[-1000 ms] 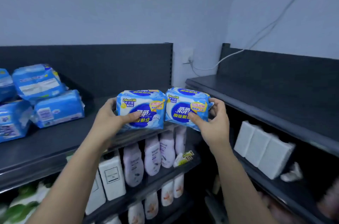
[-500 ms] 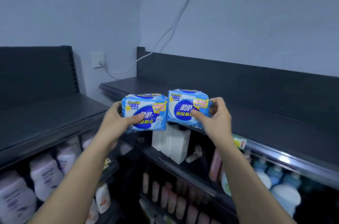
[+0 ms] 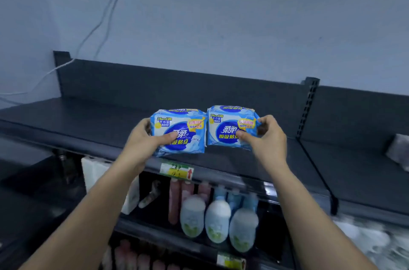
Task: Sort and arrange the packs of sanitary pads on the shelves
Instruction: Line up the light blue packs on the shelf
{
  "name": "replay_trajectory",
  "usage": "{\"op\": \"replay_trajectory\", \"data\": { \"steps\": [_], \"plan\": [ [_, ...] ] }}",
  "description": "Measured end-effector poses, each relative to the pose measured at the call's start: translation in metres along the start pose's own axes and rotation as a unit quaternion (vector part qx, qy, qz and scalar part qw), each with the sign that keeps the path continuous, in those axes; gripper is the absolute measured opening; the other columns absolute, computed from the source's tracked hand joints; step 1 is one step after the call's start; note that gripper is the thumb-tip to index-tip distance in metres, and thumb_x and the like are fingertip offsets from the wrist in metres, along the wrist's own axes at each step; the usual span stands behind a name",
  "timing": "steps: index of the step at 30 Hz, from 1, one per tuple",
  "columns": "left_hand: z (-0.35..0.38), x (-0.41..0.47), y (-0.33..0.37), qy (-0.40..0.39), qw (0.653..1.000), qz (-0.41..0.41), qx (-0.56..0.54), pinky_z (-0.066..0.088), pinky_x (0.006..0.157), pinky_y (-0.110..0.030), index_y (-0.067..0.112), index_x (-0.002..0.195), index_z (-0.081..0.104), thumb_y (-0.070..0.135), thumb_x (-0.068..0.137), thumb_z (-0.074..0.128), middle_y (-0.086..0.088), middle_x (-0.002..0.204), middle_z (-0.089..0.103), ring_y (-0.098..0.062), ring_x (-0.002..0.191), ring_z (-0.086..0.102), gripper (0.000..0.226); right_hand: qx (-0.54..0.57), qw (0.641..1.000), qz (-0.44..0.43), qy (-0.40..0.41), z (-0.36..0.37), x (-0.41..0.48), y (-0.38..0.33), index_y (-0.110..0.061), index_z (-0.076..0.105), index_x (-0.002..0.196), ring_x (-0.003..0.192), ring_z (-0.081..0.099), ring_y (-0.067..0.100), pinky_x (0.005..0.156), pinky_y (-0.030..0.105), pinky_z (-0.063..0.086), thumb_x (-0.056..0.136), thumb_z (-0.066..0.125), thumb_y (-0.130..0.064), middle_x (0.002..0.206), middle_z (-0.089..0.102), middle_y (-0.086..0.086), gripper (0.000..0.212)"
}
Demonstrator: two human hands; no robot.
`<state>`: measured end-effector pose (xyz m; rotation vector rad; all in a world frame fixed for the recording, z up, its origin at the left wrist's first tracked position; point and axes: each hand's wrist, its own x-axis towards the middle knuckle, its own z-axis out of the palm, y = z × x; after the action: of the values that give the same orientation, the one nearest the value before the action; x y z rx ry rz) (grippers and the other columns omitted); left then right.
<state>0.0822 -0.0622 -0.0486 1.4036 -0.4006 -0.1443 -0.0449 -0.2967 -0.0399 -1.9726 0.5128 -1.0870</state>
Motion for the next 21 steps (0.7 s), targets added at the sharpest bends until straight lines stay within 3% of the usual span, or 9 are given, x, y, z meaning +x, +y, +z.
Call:
{"op": "replay_trajectory", "data": {
  "steps": [3,7,11,18,21],
  "plan": [
    [0.045,0.02,-0.005,-0.04,0.999,0.0,0.004,0.06,0.077,-0.033,0.0,0.12,0.054,0.0,0.071,0.079,-0.013,0.111,0.07,-0.028,0.099,0.069,0.055,-0.027,0.999,0.018,0.031,-0.033,0.015,0.022,-0.015,0.053,0.091,0.076,0.057,0.008,0.059,0.017,0.039,0.068,0.086,-0.023,0.086,0.062,-0.011,0.041],
    [0.105,0.045,-0.012,-0.1,0.995,-0.01,-0.005,0.06,0.072,-0.029,0.002,0.121,0.053,-0.001,0.072,0.079,-0.011,0.112,0.069,-0.024,0.095,0.07,0.055,-0.058,0.995,0.044,0.071,-0.072,0.039,0.052,-0.014,0.053,0.092,0.079,0.058,0.012,0.066,0.026,0.038,0.068,0.086,-0.023,0.087,0.062,-0.008,0.041],
    [0.168,0.074,-0.022,-0.155,0.987,-0.027,-0.018,0.06,0.076,-0.035,0.003,0.121,0.051,-0.001,0.071,0.08,-0.011,0.115,0.068,-0.025,0.095,0.07,0.058,-0.087,0.988,0.068,0.109,-0.108,0.067,0.087,-0.014,0.053,0.092,0.081,0.06,0.014,0.069,0.028,0.041,0.07,0.085,-0.024,0.09,0.064,-0.006,0.04],
    [0.272,0.115,-0.031,-0.266,0.962,-0.058,-0.013,0.058,0.075,-0.036,0.019,0.142,0.03,-0.007,0.072,0.078,0.001,0.107,0.06,-0.019,0.09,0.068,0.089,-0.121,0.972,0.117,0.163,-0.171,0.118,0.149,-0.019,0.052,0.092,0.089,0.063,0.016,0.081,0.035,0.05,0.073,0.083,-0.022,0.097,0.067,-0.004,0.036],
    [0.308,0.128,-0.039,-0.293,0.954,-0.064,-0.003,0.058,0.077,-0.039,0.016,0.14,0.033,-0.008,0.072,0.078,0.0,0.105,0.059,-0.022,0.091,0.067,0.085,-0.134,0.964,0.133,0.185,-0.195,0.133,0.171,-0.018,0.053,0.094,0.091,0.062,0.016,0.085,0.035,0.049,0.074,0.082,-0.02,0.101,0.068,-0.001,0.035]
  ]
}}
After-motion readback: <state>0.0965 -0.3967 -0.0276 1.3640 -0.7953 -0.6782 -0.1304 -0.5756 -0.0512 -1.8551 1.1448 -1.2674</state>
